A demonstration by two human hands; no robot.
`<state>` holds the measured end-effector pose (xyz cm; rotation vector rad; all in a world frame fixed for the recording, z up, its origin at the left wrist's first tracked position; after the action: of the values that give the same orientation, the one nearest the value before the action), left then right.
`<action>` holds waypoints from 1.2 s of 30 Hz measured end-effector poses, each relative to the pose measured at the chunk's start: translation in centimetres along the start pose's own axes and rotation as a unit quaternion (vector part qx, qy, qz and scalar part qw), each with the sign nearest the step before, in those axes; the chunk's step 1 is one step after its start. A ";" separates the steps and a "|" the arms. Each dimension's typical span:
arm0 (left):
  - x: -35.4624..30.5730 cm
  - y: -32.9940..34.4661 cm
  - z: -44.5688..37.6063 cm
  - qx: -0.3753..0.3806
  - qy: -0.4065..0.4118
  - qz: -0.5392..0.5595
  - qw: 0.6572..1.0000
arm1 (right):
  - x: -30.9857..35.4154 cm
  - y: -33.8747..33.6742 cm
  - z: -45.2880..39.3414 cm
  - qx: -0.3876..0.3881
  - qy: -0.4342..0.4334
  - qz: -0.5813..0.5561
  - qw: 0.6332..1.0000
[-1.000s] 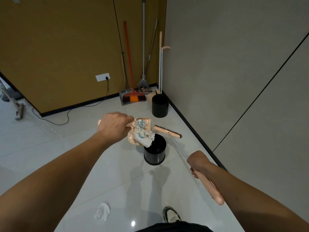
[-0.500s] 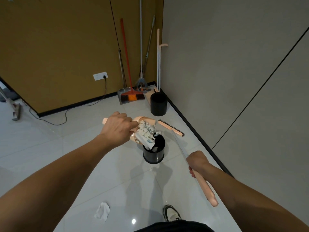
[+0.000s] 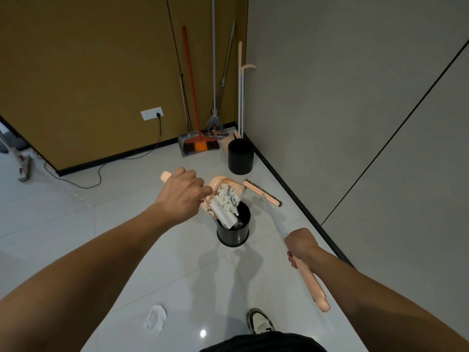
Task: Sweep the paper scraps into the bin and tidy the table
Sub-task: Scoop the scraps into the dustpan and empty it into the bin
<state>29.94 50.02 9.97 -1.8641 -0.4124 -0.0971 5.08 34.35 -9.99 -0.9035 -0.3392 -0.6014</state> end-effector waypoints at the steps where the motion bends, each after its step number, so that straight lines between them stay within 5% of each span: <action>1: -0.1 -0.1 0.0 -0.002 0.002 -0.001 1.000 | -0.1 0.0 0.0 0.000 0.000 0.001 1.000; 36: 1.6 -1.2 0.4 -0.067 0.016 -0.031 0.997 | 0.5 0.2 1.3 -0.012 0.019 -0.045 0.999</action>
<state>30.98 51.09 11.35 -1.9796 -0.4511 -0.1995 5.57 35.30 -9.11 -0.9016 -0.3405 -0.7048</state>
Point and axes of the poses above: each hand's wrist, its own z-axis away from the middle knuckle, its own y-axis out of the palm, x = y × z, the point moved 10 cm from there along -z, towards the middle knuckle, and after that the axes turned 13 degrees about -x, right-handed, at the moved point
